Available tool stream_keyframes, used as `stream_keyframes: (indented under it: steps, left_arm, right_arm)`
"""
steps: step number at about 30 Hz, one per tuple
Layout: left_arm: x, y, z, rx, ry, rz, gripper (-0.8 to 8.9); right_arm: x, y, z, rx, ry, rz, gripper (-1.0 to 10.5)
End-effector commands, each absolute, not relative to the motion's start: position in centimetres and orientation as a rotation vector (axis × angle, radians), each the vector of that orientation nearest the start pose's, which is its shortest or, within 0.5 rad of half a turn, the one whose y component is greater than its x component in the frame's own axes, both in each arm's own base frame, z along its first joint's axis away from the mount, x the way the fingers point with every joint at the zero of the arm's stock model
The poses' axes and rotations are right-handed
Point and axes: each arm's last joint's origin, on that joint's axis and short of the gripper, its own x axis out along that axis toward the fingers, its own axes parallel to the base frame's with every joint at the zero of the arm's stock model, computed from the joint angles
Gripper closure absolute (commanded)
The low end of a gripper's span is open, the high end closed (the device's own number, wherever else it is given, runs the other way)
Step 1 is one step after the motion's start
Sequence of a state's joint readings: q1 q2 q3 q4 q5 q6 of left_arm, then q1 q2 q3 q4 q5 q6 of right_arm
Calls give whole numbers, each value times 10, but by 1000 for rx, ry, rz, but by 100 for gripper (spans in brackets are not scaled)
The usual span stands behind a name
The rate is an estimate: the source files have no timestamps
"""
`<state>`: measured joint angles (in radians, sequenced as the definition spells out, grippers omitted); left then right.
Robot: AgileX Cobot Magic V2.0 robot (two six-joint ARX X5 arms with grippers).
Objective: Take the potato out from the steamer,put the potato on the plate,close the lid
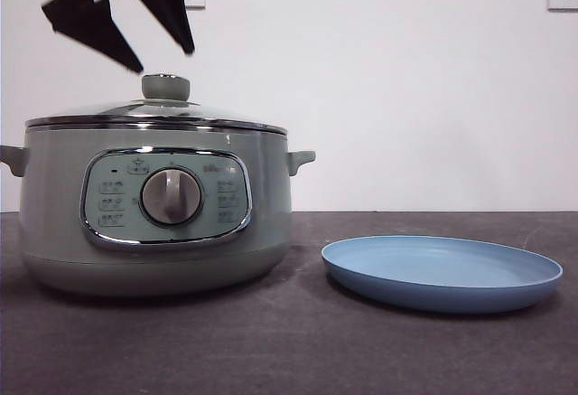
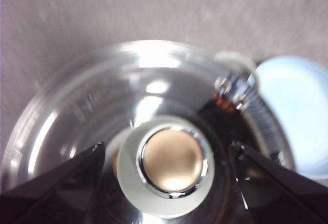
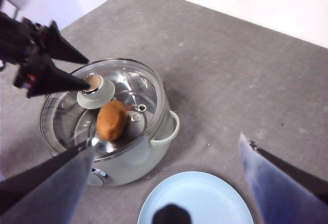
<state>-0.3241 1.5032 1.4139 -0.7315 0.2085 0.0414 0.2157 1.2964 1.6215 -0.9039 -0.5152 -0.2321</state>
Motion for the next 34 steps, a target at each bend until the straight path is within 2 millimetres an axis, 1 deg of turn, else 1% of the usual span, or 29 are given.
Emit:
stream_keyframes:
  steps: [1,5,8,10,14,15,16,18,26,28,30,32,34]
  left_arm:
    - [304,-112,324,97,856,-527,405]
    - [310,-114,316,100,888,-526,405]
    - [310,-116,314,104,892,-529,409]
    - [309,-118,314,107,892,-531,435]
    - [308,-117,314,130,899,-523,709]
    - [308,-118,313,137,899,-529,760]
    - [308,-118,313,145,898,-534,789]
    - [308,-118,313,149,897,-535,821]
    - [311,-119,317,146,852,-538,819]
    - [311,-119,323,146,837,-537,819]
    - [311,-119,334,144,815,-538,819]
    - [311,-119,351,142,785,-539,819]
    - [309,-117,372,140,748,-537,819]
  right_arm:
    - [230,66,443,-123,492,772,471]
    - [230,66,443,-123,492,772,471]
    - [230,66,443,-123,492,772,474]
    - [230,66,443,-123,492,772,474]
    - [230,66,443,-123,492,772,474]
    - [230,66,443,-123,492,772,474]
    - [230,66,443,-123,492,772,474]
    - [230,66,443,-123,492,772,474]
    - [230,66,443,-122,492,775,474]
    - [230,66,444,-122,492,775,474]
    - [230,66,444,-121,492,777,474]
    - [230,66,444,-119,490,783,474]
    - [230,66,444,-109,487,787,474]
